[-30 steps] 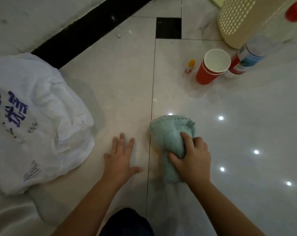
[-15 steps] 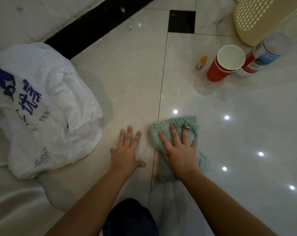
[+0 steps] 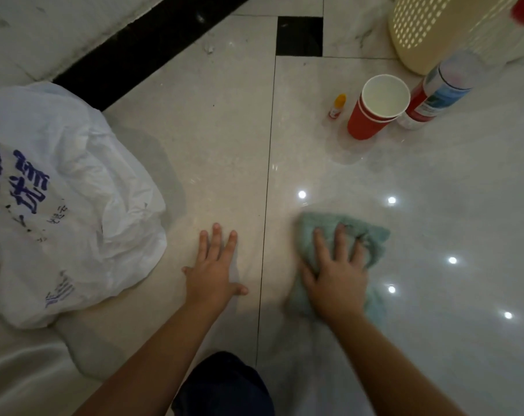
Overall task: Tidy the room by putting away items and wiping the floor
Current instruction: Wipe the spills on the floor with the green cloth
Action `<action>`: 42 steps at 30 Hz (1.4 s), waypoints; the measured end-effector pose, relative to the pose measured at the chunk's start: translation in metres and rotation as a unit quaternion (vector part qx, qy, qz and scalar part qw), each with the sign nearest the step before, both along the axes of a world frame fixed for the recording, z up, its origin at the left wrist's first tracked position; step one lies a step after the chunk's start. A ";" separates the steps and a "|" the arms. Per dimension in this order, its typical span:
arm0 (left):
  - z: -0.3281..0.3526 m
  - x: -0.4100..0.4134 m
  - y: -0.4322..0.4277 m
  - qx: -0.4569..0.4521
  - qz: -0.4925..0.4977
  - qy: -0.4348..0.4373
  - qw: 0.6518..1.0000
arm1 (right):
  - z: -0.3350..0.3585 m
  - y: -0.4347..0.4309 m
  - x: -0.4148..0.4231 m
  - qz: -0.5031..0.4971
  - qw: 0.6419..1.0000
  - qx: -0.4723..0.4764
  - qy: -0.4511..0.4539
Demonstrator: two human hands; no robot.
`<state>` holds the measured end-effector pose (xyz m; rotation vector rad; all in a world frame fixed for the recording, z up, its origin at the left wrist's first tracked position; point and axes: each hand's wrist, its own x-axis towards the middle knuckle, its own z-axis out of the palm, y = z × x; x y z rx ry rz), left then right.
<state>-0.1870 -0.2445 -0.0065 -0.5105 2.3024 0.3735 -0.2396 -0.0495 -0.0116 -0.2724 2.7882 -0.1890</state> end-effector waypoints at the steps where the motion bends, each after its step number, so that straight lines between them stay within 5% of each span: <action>1: 0.000 0.001 0.000 0.001 0.001 0.003 1.000 | -0.001 -0.016 0.018 0.030 1.000 0.001 -0.010; 7: -0.003 0.004 -0.002 -0.012 -0.011 0.021 1.000 | -0.013 0.034 0.011 0.158 0.987 -0.013 0.038; 11: -0.005 0.004 -0.002 -0.009 -0.003 0.022 1.000 | -0.011 0.079 -0.038 0.015 0.999 -0.006 0.043; 16: -0.005 0.004 -0.001 -0.007 0.000 0.027 1.000 | -0.006 0.023 -0.085 -0.103 0.994 -0.027 0.029; 21: -0.003 0.003 0.001 -0.011 0.003 0.029 1.000 | -0.004 -0.038 -0.049 0.096 0.994 -0.052 -0.009; 25: -0.002 0.002 0.000 -0.008 0.001 0.025 1.000 | -0.012 0.011 -0.064 0.219 0.973 -0.051 0.059; 30: -0.002 0.003 0.000 -0.004 0.013 0.028 1.000 | -0.010 0.032 -0.108 -0.047 0.996 -0.026 0.067; 32: -0.002 0.002 0.001 -0.005 0.018 0.029 0.999 | -0.005 0.001 -0.106 -0.079 0.996 -0.017 0.040; 37: -0.003 0.003 0.001 -0.011 0.022 0.047 0.999 | -0.004 -0.084 -0.056 0.028 0.996 -0.084 0.017; 42: -0.004 0.005 -0.002 0.005 0.040 0.057 0.998 | -0.013 -0.038 -0.071 0.166 0.982 -0.068 0.059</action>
